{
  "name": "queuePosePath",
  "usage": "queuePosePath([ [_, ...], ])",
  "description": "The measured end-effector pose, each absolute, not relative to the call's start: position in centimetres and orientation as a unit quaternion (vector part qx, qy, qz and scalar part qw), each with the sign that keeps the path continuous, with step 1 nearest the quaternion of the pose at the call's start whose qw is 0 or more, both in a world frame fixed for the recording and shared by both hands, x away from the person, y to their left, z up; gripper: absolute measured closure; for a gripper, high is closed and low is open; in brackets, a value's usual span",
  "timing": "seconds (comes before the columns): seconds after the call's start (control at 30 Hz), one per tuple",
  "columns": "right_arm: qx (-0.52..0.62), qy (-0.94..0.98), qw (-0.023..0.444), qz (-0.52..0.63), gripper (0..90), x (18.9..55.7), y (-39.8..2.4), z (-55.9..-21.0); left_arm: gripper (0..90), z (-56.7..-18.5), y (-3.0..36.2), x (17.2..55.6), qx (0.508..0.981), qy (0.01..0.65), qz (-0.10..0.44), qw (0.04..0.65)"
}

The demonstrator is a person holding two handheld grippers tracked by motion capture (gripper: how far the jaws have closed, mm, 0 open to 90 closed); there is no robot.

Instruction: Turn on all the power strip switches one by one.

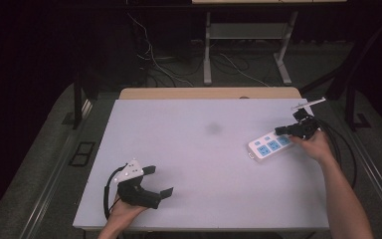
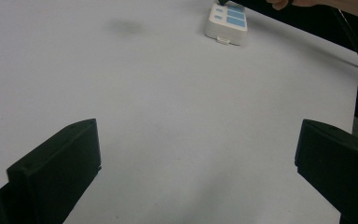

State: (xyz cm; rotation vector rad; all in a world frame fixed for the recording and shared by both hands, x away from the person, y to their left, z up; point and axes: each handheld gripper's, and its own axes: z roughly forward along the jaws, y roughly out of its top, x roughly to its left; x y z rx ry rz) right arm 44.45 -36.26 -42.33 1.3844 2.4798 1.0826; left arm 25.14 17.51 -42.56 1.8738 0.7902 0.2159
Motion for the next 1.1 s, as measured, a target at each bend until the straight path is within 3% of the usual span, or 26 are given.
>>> queuePosePath([
  [1.1, 0.452, 0.819, 0.06, 0.348, 89.6, 43.9, -34.1, -41.2, 0.0, -42.4, 18.0, 25.2, 0.775, 0.335, 0.091, 0.528],
])
